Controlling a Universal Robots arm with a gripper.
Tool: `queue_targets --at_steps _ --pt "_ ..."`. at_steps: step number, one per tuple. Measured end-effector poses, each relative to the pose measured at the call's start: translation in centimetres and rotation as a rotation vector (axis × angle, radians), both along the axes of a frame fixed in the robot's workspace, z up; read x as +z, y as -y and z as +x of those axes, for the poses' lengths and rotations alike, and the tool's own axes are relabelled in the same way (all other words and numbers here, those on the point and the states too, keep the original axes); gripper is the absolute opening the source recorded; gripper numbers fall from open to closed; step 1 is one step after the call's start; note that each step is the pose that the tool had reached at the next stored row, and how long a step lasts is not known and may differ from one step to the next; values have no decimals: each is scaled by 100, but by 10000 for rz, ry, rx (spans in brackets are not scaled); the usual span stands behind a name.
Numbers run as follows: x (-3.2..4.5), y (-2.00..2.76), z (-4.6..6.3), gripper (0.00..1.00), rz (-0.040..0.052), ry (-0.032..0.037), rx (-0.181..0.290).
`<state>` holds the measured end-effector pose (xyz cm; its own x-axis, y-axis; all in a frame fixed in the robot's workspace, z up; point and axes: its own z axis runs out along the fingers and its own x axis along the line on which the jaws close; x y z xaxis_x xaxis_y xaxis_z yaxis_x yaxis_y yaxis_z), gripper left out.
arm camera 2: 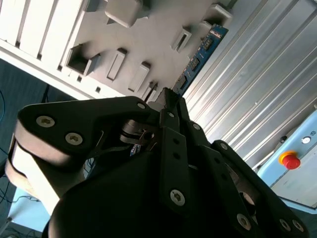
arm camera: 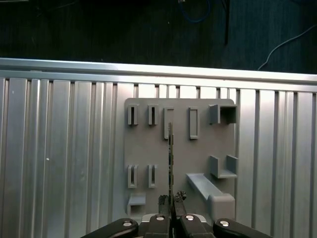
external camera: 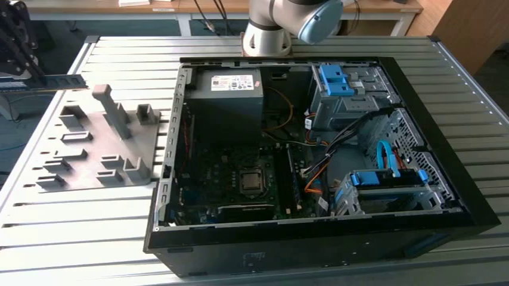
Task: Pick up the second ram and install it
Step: 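Pick up the second ram and move it above second insertion slot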
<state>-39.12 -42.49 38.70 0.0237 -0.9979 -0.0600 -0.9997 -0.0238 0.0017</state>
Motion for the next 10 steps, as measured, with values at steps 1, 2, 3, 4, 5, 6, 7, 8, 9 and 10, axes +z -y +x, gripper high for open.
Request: queue_targets --at_steps 1,2,3,4,5,6,7,8,9,10 --pt "0 0 29 14 0 -1 0" --pt "0 0 61 14 -1 -1 0" --pt "0 0 90 14 -1 -1 0" --pt "0 0 117 14 0 1 0" --pt "0 0 143 14 0 0 0" --pt "0 0 166 14 0 0 0" --pt "0 0 188 14 0 0 -1" --pt "0 0 209 14 0 0 -1" --pt "0 0 230 14 -1 -1 -1" --pt "0 0 254 14 0 -1 0"
